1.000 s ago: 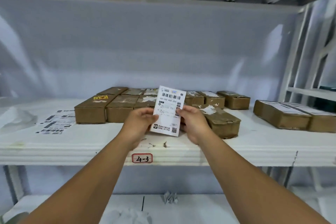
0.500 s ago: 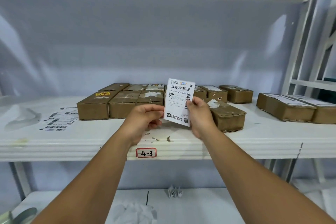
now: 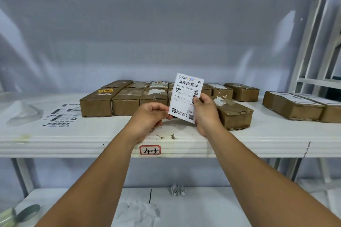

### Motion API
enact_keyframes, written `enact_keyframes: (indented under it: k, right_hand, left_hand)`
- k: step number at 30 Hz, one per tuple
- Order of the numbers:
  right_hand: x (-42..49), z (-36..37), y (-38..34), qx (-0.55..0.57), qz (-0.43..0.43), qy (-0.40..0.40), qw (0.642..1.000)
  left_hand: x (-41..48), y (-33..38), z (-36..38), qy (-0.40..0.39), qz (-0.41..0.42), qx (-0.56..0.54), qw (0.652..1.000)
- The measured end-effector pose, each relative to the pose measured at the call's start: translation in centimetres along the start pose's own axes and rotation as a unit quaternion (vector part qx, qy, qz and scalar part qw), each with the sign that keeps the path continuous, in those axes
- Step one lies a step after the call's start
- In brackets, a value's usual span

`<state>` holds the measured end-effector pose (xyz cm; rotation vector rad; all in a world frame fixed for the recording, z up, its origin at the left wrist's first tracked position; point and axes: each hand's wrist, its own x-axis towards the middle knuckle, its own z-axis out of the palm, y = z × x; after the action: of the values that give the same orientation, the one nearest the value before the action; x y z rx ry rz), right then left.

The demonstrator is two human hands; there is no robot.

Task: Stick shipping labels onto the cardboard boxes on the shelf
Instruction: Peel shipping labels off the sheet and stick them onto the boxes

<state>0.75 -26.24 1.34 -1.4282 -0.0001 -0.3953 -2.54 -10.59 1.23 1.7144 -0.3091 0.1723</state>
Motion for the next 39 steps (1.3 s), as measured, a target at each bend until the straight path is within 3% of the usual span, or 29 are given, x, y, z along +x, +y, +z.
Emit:
enact_keyframes:
  k: [6,39]
  right_hand:
    - [0.1,0.01,0.03,-0.001,-0.019,0.011,1.0]
    - [-0.2,0.14,0.13,-0.051,-0.039,-0.016,0.998]
  left_hand:
    - [0.03,0.09,-0.18,0.032,0.005,-0.016,0.999]
    - [-0.13,0.08,-0.25,-0.002,-0.001,-0.018,1.0]
